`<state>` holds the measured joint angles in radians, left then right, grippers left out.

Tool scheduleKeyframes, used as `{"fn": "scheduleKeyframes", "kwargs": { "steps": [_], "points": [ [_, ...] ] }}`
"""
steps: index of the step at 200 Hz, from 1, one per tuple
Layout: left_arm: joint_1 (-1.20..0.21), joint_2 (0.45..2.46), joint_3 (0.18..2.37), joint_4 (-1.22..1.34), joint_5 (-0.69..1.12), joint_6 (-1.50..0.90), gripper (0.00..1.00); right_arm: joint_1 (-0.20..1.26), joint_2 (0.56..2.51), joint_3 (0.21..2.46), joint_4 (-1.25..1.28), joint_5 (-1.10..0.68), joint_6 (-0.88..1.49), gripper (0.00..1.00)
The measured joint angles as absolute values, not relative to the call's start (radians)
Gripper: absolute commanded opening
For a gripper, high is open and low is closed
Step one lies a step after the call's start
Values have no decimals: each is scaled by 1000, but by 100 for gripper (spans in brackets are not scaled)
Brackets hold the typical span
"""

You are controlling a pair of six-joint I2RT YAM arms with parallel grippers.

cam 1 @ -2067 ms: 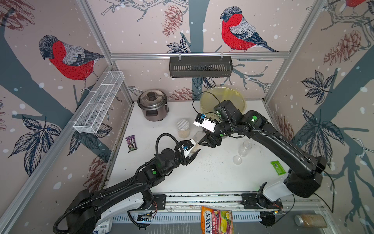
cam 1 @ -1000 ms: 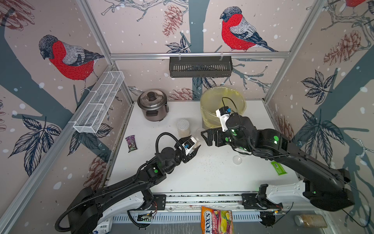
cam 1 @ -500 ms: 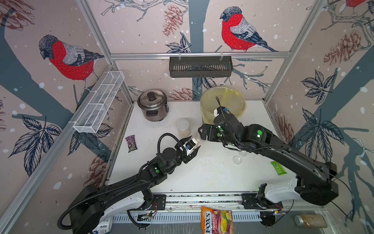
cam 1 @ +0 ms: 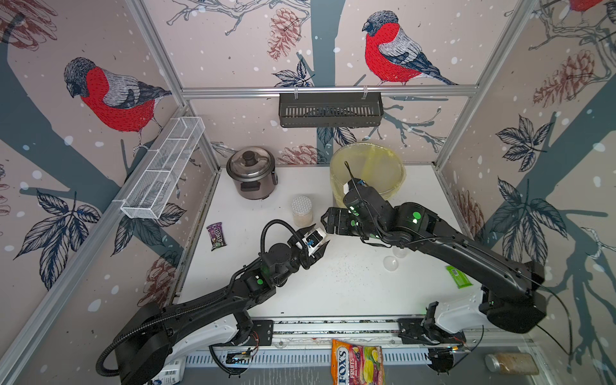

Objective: Empty moldy rice from jars
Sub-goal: Unscrew the lid from the jar.

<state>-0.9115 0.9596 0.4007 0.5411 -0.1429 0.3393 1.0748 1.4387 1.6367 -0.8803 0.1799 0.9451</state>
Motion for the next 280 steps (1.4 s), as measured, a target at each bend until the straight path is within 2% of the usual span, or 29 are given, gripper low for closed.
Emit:
{"fn": "scheduleKeyframes", "kwargs": {
  "steps": [47,72,94,129,140,155,216,246,280],
  "points": [
    [-912,964,402,541,-143,339,19,1079,1462,1642,-896,160,931,78],
    [-912,970,405,540,-143,339,19,1084,1462,1645,-905,158,916,73],
    [-912,970,405,540,-143,338,19,1085,1461,1645,-906,158,913,62],
    [-912,966,405,537,-142,339,18,1085,1460,1647,-908,159,902,59],
    [-912,961,405,537,-138,333,18,1079,1461,1657,-917,153,882,50],
    [-911,944,405,533,-132,310,18,1059,1468,1682,-928,114,831,45],
    [-896,886,377,539,-10,233,14,900,1438,1666,-933,-210,552,40],
    [-892,906,377,558,22,214,12,889,1438,1670,-942,-249,431,35],
    [-889,916,383,547,25,208,9,936,1472,1714,-976,-216,308,35]
  ]
}}
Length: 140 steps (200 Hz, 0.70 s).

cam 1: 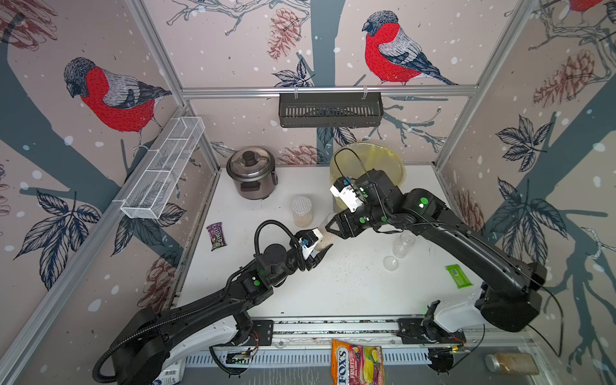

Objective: Empty moldy rice from jars
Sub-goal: Unscrew the lid from the jar.

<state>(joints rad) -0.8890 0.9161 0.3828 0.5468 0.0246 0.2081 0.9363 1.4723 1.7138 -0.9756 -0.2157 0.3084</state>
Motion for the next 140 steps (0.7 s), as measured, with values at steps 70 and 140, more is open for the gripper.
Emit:
{"fn": "scheduleKeyframes", "kwargs": {
  "steps": [70,140],
  "points": [
    [-889,926,393,551,43,199,6,915,1531,1831,-1098,-250,19,34],
    [-889,925,395,566,61,208,4,875,1503,1806,-1099,-347,-213,49]
  ]
}}
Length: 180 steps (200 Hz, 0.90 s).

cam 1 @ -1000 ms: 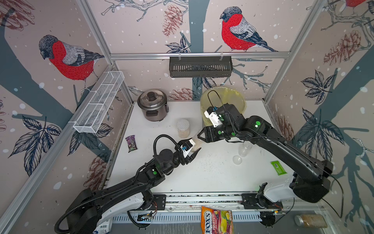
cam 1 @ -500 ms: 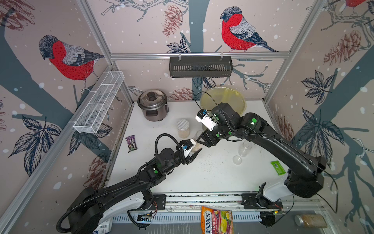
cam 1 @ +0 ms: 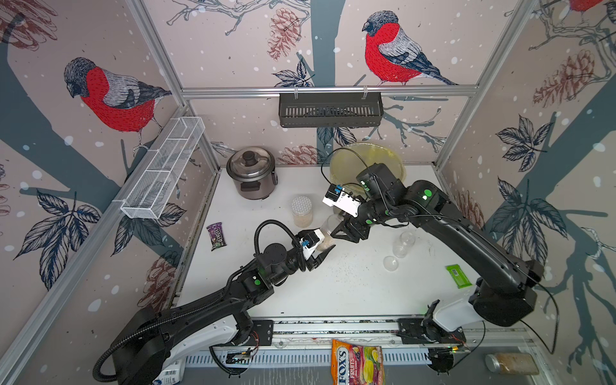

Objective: Empty moldy rice from jars
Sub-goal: Unscrew the lid from the jar.

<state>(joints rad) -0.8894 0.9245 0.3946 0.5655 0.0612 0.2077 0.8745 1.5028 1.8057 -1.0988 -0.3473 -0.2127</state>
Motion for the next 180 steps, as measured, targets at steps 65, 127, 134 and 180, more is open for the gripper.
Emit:
{"fn": "scheduleKeyframes", "kwargs": {
  "steps": [65,127,134,180],
  "points": [
    [-889,924,402,549,70,207,3,869,1496,1790,-1092,-369,-286,59],
    [-889,924,415,522,68,207,3,867,1494,1785,-1089,-369,-298,72],
    [-889,924,416,519,70,207,3,867,1494,1785,-1089,-364,-299,73],
    [-889,920,418,508,68,199,2,863,1494,1785,-1075,-347,-312,76]
  ]
}}
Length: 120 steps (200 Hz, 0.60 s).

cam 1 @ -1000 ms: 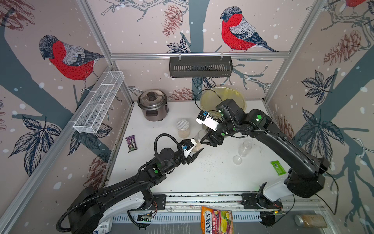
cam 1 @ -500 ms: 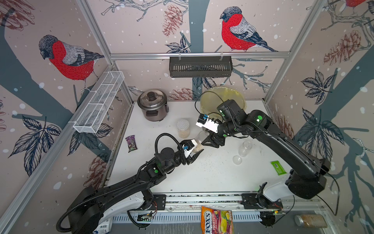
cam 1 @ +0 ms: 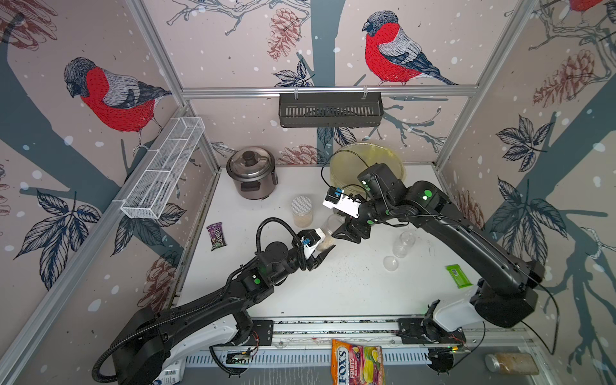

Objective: Empty moldy rice from jars
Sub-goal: Unscrew the lid from the jar.

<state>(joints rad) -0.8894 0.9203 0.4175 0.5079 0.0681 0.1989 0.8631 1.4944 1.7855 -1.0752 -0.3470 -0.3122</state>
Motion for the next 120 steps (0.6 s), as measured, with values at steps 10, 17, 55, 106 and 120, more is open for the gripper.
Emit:
{"fn": "scheduleKeyframes", "kwargs": {
  "steps": [10,17,55,106,120],
  "points": [
    [-889,918,418,504,68,199,2,863,1494,1785,-1075,-347,-312,76],
    [-889,916,418,503,68,199,2,863,1494,1785,-1075,-347,-312,77],
    [-889,905,418,503,67,199,2,858,1456,1776,-1047,-342,-303,100],
    [-889,897,418,503,52,209,2,855,1333,1709,-939,-366,-244,100],
    [-889,896,418,503,52,210,2,855,1308,1681,-904,-359,-219,100]
  ]
}}
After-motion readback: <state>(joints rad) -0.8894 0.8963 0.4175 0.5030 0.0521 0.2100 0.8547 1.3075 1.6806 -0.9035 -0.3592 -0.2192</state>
